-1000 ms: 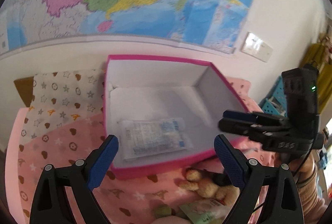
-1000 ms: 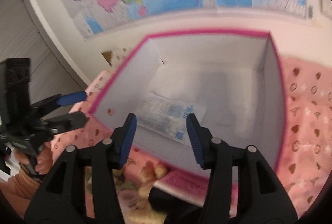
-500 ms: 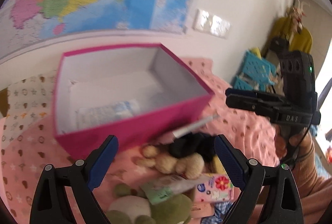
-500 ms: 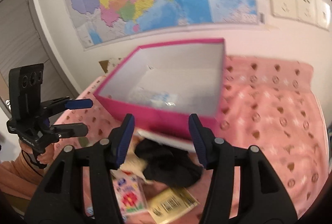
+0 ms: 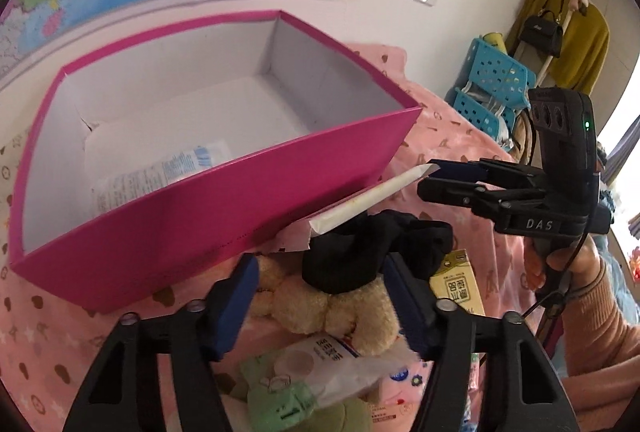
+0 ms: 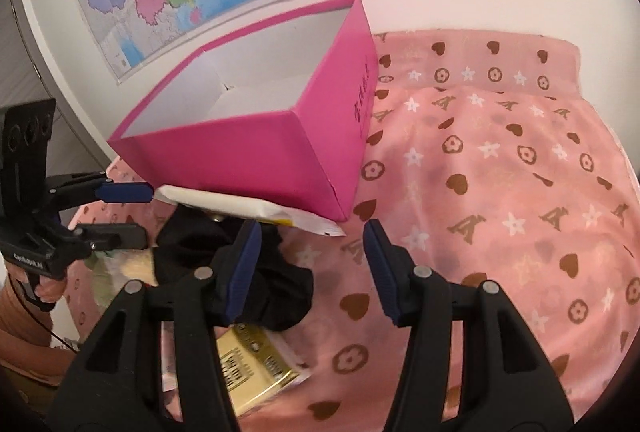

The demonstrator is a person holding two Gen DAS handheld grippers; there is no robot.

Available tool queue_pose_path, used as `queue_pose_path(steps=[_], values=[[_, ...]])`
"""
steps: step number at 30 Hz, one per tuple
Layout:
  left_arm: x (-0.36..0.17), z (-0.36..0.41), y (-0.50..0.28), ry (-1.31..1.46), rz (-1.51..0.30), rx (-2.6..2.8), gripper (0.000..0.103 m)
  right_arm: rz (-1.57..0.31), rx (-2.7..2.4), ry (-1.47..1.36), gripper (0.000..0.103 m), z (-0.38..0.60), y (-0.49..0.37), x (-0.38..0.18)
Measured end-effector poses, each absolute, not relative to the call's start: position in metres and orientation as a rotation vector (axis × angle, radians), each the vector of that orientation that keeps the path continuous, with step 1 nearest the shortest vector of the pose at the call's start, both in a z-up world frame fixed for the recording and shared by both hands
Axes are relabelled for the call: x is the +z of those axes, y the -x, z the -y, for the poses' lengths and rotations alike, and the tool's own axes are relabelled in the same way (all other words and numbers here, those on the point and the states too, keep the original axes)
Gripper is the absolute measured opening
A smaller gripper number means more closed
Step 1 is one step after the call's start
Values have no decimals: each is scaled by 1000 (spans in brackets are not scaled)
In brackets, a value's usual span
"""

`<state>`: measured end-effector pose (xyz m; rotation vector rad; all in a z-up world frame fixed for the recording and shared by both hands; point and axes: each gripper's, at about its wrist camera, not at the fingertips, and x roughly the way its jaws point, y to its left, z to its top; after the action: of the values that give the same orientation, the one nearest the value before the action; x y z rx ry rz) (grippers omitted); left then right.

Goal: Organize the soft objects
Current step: 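Grasp the white-yellow wet-wipe pack with the right gripper, then lower the wet-wipe pack into the pink box and open the right gripper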

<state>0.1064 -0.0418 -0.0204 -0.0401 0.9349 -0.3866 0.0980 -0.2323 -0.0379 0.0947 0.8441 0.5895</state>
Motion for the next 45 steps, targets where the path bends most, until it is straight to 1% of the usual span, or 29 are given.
queue_pose_path(steps=[2, 4, 7, 8, 9, 10, 13, 17, 28, 39, 45], values=[[-23, 41, -111, 59, -944, -394, 55, -843, 601, -83, 49, 228, -100, -40], [-23, 39, -115, 68, -948, -402, 45, -836, 612, -74, 44, 226, -100, -40], [-23, 40, -119, 77, -945, -411, 42, -820, 625, -54, 40, 222, -99, -39], [-23, 40, -121, 84, -944, -417, 42, -816, 631, -50, 38, 221, -99, -39], [-23, 41, -122, 92, -942, -423, 40, -811, 639, -51, 33, 220, -99, -38], [-23, 41, -124, 98, -941, -427, 38, -811, 644, -54, 31, 219, -100, -38], [-26, 42, -127, 112, -945, -440, 38, -815, 644, -46, 25, 218, -100, -38], [-27, 44, -130, 117, -942, -449, 38, -811, 655, -57, 19, 219, -100, -35], [-14, 43, -120, 150, -906, -469, 37, -747, 716, -94, 18, 224, -81, 5], [44, 38, -88, 96, -768, -452, 39, -665, 763, -98, 18, 218, -73, 56], [63, 32, -94, 86, -735, -419, 41, -639, 770, -100, 18, 206, -88, 76]])
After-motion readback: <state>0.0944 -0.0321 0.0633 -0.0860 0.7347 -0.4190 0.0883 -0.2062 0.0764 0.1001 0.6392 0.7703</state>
